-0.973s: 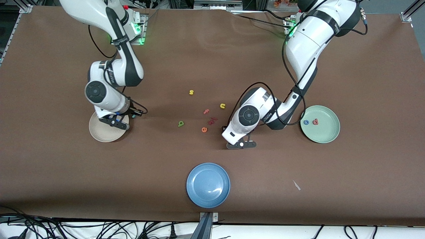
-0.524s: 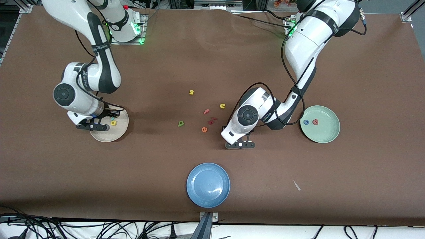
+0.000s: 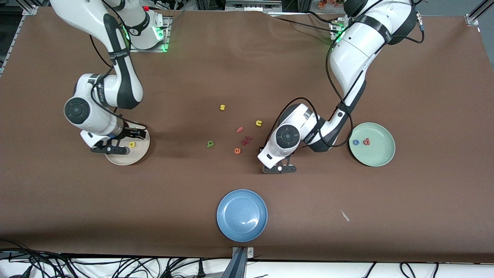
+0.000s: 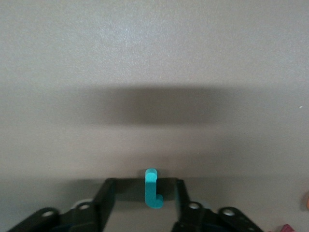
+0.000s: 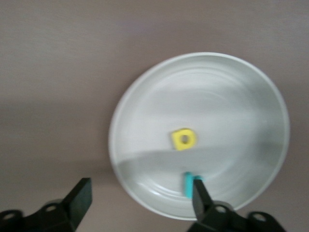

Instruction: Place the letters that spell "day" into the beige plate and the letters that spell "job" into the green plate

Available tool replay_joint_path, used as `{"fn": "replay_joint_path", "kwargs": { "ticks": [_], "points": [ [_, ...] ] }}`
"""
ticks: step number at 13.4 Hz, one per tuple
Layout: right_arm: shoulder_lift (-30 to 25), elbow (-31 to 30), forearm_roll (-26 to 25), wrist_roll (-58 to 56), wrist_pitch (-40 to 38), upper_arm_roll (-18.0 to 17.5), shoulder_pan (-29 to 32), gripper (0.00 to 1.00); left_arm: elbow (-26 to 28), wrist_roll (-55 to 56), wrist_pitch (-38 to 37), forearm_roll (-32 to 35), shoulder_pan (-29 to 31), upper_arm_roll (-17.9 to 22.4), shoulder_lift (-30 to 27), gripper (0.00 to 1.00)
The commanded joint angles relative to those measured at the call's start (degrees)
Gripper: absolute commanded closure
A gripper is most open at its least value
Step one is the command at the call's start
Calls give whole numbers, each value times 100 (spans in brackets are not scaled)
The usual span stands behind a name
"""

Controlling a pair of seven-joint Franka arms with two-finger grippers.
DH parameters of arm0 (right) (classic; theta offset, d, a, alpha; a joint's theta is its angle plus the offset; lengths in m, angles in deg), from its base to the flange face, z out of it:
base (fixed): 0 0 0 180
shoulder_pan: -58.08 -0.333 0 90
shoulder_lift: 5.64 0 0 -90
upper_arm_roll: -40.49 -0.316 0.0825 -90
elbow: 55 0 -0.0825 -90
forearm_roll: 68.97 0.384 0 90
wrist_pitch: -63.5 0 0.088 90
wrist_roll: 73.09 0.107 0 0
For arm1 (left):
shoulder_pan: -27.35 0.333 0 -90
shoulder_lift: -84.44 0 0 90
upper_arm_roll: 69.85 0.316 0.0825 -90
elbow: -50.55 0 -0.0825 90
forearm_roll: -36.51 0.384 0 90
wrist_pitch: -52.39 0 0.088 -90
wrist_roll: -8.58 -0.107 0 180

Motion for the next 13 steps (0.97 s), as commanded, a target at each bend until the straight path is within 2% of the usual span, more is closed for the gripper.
{"fn": "replay_joint_path", "kwargs": {
  "ticks": [1, 3, 4, 8, 10, 13],
  "points": [
    [150, 321, 46, 484, -66, -306, -20, 0, -162, -19, -79, 39, -39, 19, 108, 58],
    [387, 716, 256, 1035, -75, -578, -29, 0, -162, 7, -79, 31, -39, 10, 117, 87],
    [562, 979, 283, 1386, -75, -710, -29, 0, -162, 50, -79, 31, -39, 10, 117, 97],
    [1152, 1806, 292, 2758, -75, -1220, -20, 0, -170, 95, -176, 22, 13, 10, -5, 100],
    [1363, 2026, 292, 3225, -66, -1405, -20, 0, -144, 244, -403, 22, 144, -8, -434, 100],
    [1504, 2273, 362, 3683, -75, -1555, -20, 0, -101, 34, -1912, -57, 898, -349, -1111, 100]
  ]
}}
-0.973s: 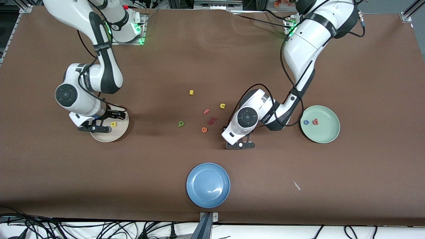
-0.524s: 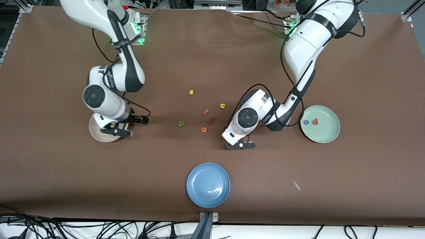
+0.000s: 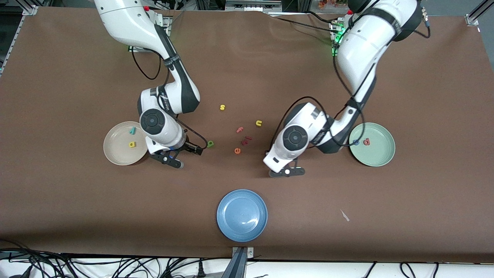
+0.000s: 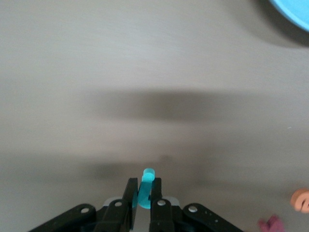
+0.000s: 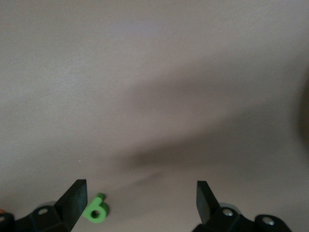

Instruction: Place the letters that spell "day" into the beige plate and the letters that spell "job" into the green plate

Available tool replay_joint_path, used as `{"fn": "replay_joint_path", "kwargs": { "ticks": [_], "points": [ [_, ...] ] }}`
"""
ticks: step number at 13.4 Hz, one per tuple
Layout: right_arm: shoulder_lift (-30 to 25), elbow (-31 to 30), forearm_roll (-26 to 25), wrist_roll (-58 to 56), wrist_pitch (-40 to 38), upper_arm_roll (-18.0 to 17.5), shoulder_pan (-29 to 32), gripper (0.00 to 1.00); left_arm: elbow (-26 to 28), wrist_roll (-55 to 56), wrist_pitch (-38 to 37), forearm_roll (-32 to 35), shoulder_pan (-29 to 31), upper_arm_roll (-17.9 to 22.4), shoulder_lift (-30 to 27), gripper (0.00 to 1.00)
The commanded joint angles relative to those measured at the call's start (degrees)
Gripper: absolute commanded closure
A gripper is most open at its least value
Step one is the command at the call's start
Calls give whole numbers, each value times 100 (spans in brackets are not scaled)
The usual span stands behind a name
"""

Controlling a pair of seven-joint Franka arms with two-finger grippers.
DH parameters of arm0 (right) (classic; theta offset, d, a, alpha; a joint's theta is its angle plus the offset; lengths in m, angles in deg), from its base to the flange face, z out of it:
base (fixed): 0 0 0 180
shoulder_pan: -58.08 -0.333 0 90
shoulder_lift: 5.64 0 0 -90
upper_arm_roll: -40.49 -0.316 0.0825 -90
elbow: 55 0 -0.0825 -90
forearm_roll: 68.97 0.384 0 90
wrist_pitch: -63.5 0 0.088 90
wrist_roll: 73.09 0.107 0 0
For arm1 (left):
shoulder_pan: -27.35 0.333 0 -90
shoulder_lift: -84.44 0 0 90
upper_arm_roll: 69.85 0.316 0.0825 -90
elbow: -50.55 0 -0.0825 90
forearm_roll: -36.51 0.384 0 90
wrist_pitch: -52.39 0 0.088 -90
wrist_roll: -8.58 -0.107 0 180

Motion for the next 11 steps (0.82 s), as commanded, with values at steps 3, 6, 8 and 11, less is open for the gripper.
{"fn": "replay_joint_path", "kwargs": {
  "ticks": [3, 6, 8, 11],
  "points": [
    [279, 467, 659, 315, -90, -85, 43, 0, 280, -873, -1880, -222, 1541, -555, -1055, 100],
    [349, 493, 713, 551, -82, -94, 35, 0, 629, -2042, -2473, -213, 2489, -555, -1284, 100],
    [411, 502, 704, 797, -82, -199, 35, 0, 1016, -2693, -2421, -117, 3009, -546, -1355, 100],
    [621, 669, 660, 1341, -73, -288, -61, 0, 1281, -3327, -2281, 338, 3485, -537, -1259, 100]
  ]
}}
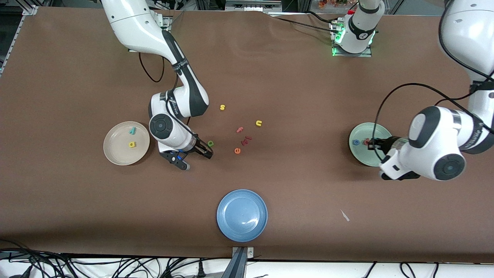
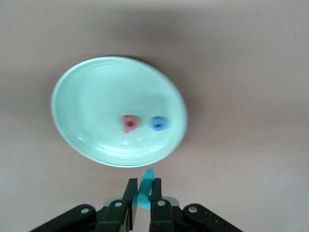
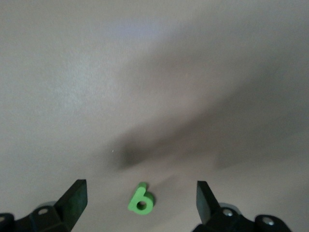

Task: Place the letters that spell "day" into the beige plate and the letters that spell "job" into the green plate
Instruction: 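Drop the cyan l on the green plate while the right gripper reaches b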

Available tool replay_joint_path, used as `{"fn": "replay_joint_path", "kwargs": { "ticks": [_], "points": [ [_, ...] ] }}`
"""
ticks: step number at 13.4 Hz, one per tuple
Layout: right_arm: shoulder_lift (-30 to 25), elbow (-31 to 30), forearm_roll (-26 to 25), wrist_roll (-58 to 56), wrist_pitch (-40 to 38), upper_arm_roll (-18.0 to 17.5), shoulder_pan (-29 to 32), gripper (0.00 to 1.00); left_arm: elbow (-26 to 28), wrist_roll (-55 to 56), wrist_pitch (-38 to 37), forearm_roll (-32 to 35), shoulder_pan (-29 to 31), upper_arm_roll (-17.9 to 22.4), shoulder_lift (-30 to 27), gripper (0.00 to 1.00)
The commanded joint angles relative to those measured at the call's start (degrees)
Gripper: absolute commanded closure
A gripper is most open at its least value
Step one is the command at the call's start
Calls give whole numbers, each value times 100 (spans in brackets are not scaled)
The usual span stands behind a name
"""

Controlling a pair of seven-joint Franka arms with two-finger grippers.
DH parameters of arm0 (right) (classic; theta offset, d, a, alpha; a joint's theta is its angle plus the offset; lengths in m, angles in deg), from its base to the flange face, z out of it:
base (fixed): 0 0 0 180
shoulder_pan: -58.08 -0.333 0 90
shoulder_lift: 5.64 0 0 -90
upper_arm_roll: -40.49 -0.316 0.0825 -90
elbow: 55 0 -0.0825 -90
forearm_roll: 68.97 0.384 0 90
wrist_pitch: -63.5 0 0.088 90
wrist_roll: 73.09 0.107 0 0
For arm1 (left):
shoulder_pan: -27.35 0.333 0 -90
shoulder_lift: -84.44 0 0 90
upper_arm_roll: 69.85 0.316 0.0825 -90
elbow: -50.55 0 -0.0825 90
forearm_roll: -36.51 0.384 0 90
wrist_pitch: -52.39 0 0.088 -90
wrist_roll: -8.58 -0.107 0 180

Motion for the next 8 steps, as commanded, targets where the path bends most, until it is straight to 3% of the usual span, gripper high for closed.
{"fn": "replay_joint_path", "kwargs": {
  "ticks": [1, 6, 8],
  "points": [
    [302, 384, 44, 474, -69, -53, -124, 0, 482, -499, 367, 425, 311, -78, -78, 100],
    [276, 341, 79, 871, -77, -53, -239, 0, 1054, -588, 1379, 496, 611, -34, 142, 99],
    [171, 87, 70, 845, -69, -53, -248, 0, 1203, -588, 1406, 724, 663, -34, 159, 88]
  ]
}}
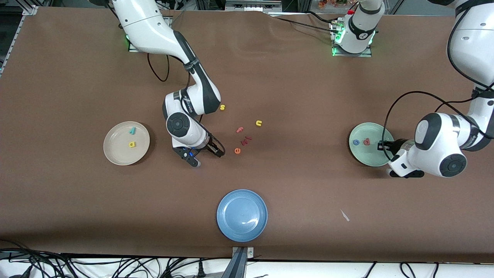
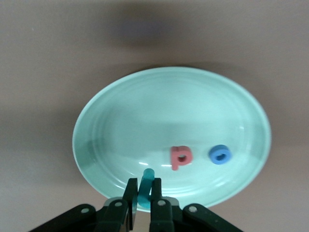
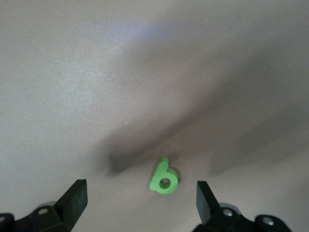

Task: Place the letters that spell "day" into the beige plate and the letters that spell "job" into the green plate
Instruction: 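Drop the cyan l on the green plate while the right gripper reaches b, then grasp the green b with the right gripper while the left arm withdraws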

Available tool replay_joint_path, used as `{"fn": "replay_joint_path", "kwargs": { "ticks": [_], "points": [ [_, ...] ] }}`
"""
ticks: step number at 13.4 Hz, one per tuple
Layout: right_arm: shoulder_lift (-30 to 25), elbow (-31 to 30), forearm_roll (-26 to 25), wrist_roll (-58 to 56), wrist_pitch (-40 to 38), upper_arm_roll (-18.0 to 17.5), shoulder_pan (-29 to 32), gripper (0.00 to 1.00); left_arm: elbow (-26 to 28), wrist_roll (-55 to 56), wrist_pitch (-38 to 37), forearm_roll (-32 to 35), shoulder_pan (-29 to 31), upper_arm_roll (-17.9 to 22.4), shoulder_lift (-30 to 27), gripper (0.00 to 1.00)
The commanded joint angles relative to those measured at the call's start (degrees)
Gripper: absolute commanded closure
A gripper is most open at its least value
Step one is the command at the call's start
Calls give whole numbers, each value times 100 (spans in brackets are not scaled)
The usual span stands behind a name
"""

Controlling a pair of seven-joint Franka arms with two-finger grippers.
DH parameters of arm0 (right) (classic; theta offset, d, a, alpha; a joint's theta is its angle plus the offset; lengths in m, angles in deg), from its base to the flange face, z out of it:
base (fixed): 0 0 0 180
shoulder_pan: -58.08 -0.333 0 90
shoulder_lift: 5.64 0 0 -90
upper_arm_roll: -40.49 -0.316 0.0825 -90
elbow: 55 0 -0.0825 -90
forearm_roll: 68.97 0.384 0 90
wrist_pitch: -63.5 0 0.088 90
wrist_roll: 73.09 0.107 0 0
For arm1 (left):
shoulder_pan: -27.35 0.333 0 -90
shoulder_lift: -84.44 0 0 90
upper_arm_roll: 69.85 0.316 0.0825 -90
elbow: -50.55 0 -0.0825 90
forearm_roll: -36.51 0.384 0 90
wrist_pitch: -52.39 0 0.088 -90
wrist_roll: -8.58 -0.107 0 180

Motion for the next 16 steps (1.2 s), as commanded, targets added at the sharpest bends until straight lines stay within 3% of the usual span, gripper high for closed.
{"fn": "replay_joint_path", "kwargs": {
  "ticks": [1, 2, 5, 8, 10, 12, 16],
  "points": [
    [-125, -252, 79, 18, 0, 23, -23, 0, 170, -109, 85, 273, 89, -56, -26, 79],
    [-213, -401, 79, 18, 35, 23, -32, 0, 153, -109, 85, 282, 89, -56, -17, 64],
    [-319, -709, 79, 44, 368, 15, -32, 0, -40, -109, 85, 256, 89, -99, -130, 5],
    [-354, -895, 79, 88, 668, 15, -102, 2, -531, -57, 67, 186, 36, -143, -446, 1],
    [-354, -921, 79, 106, 677, 15, -137, 12, -690, -39, 59, 11, 27, -135, -701, 1],
    [-363, -930, 88, 193, 668, 23, -225, 12, -753, -30, 50, -95, 19, -152, -1052, 1],
    [-363, -930, 88, 211, 668, 23, -234, 31, -1261, -12, 32, -96, 45, -380, -1422, 1]
  ]
}}
